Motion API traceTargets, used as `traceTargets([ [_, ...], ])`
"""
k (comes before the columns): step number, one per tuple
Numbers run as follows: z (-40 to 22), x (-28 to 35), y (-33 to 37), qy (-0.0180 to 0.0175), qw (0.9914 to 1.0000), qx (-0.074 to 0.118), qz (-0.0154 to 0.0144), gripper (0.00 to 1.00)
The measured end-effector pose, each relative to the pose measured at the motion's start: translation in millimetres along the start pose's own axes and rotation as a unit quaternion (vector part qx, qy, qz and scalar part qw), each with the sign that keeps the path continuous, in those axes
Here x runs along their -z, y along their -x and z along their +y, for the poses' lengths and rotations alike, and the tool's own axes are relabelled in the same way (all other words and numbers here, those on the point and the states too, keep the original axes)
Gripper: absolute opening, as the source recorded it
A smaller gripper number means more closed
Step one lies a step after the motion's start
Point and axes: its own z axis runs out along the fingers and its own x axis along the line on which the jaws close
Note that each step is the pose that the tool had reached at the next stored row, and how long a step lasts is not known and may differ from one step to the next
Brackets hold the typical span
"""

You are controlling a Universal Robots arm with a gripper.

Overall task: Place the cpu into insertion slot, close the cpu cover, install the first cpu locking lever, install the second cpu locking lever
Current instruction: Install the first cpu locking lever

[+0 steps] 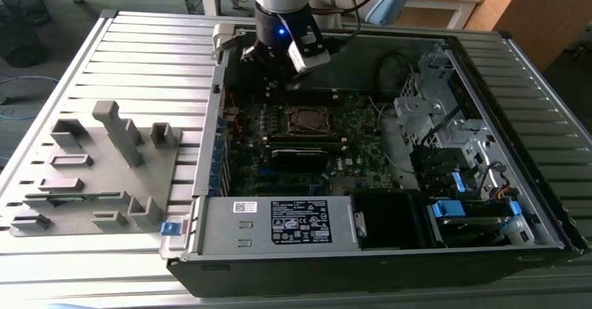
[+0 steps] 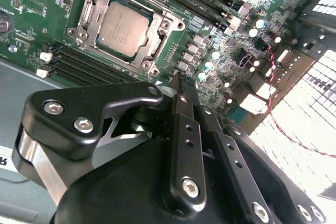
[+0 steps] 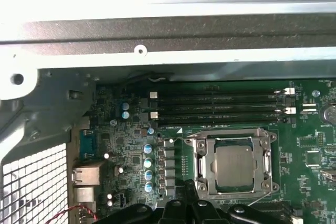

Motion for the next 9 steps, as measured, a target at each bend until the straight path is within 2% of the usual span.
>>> traceTargets([
  [4, -0.1, 0.0, -1.1, 0.0, 1.0, 0.0, 0.0, 0.1],
  [9, -0.6, 0.0, -11.7, 0.0, 1.0, 0.0, -0.0001, 0.1],
])
